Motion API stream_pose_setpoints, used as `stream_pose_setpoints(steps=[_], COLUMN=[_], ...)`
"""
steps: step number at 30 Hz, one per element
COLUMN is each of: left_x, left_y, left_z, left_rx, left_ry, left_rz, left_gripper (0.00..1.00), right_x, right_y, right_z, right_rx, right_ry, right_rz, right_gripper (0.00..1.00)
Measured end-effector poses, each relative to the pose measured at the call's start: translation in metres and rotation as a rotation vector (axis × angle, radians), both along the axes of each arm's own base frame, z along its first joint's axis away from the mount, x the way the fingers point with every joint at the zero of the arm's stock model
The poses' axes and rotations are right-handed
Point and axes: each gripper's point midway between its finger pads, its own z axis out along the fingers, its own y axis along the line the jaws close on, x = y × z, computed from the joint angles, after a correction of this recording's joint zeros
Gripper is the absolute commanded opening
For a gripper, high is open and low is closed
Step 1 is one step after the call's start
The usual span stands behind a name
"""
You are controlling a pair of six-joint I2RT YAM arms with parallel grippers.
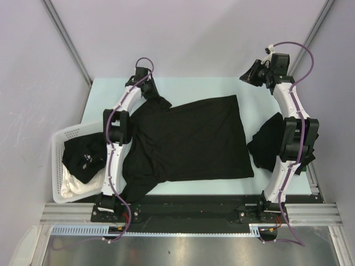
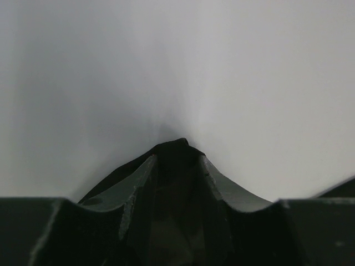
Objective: Fold and stack the t-shirts
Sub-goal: Flatten the tshirt out, then fold the tshirt
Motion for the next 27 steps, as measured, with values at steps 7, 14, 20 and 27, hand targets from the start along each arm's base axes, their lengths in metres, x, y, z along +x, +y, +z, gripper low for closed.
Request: stream_pose_setpoints(steps=[7,14,20,27], left_x=[-0.004,-0.005,-0.004,0.014], left_y=[-0.003,-0.004,-0.003,0.008], left_z=[-0.005,-0.008,-0.007,0.018], left_rx=[0.006,0.002,0.007,0.003], left_ry=[0.020,0.027,0.022,-0.057], left_rz=[-0.003,0.001,0.006,0.032], left_gripper=[0.21,0.01,0.00,0.00], right_x=[0.000,0.000,0.000,0.005], right_y=[0.001,0.001,0.001,0.010], right_z=[0.000,0.000,0.001,-0.014], right_rx=[0.002,0.003,0.003,0.004], right_ry=[0.000,-0.001,-0.003,0.014], right_rz=[0.004,0.005,0.005,0.023], right_gripper=[0.25,0.25,0.22,0.22])
